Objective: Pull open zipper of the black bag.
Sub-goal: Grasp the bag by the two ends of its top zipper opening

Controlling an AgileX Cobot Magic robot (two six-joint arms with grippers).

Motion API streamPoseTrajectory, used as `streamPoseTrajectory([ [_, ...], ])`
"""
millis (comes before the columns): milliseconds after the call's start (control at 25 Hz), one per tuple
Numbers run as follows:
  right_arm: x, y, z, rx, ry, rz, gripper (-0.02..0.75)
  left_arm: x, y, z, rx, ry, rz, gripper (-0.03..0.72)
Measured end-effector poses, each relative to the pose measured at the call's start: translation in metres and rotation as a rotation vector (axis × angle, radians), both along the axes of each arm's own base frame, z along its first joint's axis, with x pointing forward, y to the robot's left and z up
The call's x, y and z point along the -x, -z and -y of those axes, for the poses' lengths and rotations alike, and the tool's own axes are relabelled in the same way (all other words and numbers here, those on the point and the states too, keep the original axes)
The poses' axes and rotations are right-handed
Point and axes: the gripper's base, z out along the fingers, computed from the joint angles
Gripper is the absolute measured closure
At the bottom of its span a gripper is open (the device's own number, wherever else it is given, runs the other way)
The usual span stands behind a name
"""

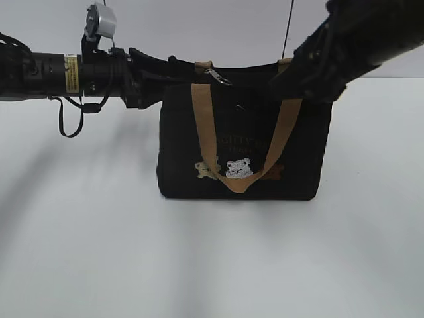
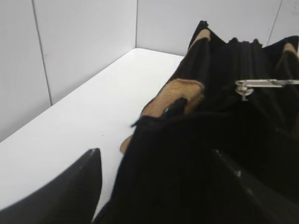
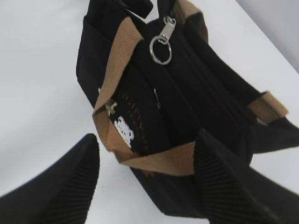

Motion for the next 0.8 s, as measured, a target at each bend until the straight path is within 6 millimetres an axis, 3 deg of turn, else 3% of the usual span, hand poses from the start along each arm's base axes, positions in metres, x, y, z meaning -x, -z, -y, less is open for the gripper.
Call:
streamPoseTrajectory([
  [80, -0.011, 0.006, -0.01, 0.013, -0.02, 0.011, 0.255, -0.002, 0.0, -0.001, -0.004, -0.024, -0.002, 0.239],
  [320, -0.039, 0.014, -0.032, 0.016, -0.042, 0.078, 0.255, -0.005, 0.002, -0.002, -0.023, -0.06, -0.004, 0.63],
  [520, -0.052, 0.023, -0.047, 0.061, -0.112, 0.153, 0.255, -0.005, 0.002, -0.002, -0.024, -0.063, -0.005, 0.644],
  [800, -0.063, 0.043, -0.053, 0.105, -0.139, 0.158, 0.255, -0.006, 0.002, -0.002, -0.025, -0.064, -0.005, 0.644],
])
